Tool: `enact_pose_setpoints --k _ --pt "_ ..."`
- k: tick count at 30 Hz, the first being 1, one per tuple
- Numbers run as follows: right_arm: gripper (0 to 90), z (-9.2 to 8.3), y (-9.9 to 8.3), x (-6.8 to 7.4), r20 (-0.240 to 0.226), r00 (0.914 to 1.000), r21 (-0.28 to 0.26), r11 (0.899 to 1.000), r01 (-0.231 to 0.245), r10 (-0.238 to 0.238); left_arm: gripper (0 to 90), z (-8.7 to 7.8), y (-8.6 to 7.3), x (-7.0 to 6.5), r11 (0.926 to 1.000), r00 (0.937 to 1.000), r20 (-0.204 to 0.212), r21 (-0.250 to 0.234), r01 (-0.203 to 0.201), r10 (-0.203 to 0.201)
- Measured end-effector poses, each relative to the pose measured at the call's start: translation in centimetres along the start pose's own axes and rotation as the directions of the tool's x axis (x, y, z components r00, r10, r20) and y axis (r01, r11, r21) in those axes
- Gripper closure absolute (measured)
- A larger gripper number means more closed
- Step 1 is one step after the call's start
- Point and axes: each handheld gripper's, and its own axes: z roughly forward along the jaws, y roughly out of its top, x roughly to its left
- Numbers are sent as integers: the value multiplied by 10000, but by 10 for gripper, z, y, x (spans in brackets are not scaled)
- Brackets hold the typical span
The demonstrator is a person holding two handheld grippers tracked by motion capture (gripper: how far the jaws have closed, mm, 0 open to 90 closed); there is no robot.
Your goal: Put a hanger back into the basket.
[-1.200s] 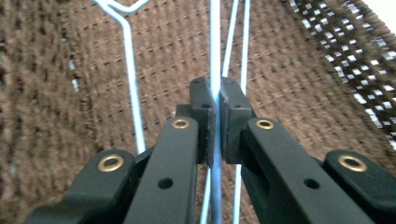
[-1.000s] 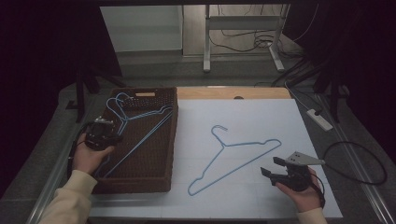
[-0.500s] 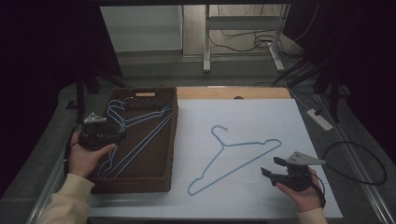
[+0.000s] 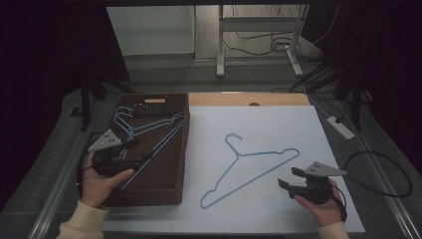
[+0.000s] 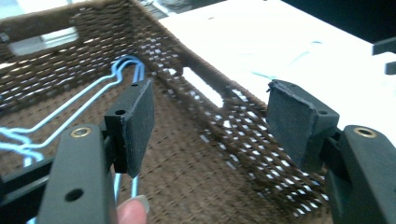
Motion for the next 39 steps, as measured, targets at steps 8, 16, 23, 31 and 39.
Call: enact_pose_setpoints --k 8,16,23,31,39 --pt "310 0 0 0 -41 10000 -19 10000 10 -10 328 9 -8 -10 9999 9989 461 -99 64 -59" --pt "310 0 0 -2 -49 10000 -35 10000 -51 51 328 15 -15 -18 9998 9975 706 -202 -8 23" --pt "310 -1 1 -1 -99 9999 -82 10000 28 -29 328 21 -17 -26 9998 9971 751 -176 -63 76" --pt "310 -1 2 -1 -120 9999 -145 9999 7 -9 325 21 -18 -31 9998 9961 870 -155 -101 114" --pt "311 5 4 3 -210 9997 3 9999 102 -102 322 24 -19 -34 9999 9942 1071 -71 -134 141"
